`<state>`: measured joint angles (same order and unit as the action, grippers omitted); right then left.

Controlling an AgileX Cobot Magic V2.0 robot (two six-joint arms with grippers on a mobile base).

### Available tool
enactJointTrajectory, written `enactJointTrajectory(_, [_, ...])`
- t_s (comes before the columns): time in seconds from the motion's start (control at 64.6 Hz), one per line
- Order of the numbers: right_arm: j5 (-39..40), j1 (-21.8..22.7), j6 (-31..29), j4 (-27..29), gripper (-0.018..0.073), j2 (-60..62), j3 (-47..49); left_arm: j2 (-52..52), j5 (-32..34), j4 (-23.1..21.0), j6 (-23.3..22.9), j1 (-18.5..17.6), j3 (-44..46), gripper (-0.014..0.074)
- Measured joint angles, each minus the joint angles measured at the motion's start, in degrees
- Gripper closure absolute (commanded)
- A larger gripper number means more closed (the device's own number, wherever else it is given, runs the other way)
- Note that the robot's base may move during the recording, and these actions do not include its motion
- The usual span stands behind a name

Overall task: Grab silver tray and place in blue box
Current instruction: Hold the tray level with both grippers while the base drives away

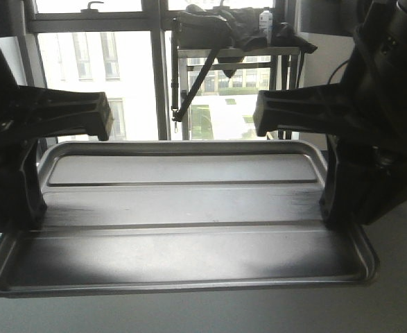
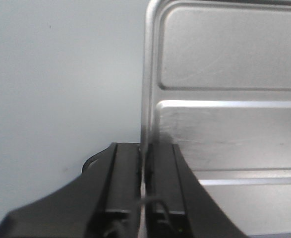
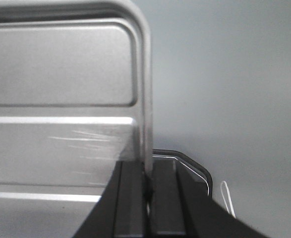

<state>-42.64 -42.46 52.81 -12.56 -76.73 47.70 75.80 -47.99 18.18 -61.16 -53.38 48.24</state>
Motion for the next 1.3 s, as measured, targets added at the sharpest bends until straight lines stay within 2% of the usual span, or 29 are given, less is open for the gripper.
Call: enactJointTrajectory(1.301, [0.0,0.0,0.0,0.0,0.0501,0.0,0.0,0.0,0.0,0.0,-0.02,0.0,0.0,0.061])
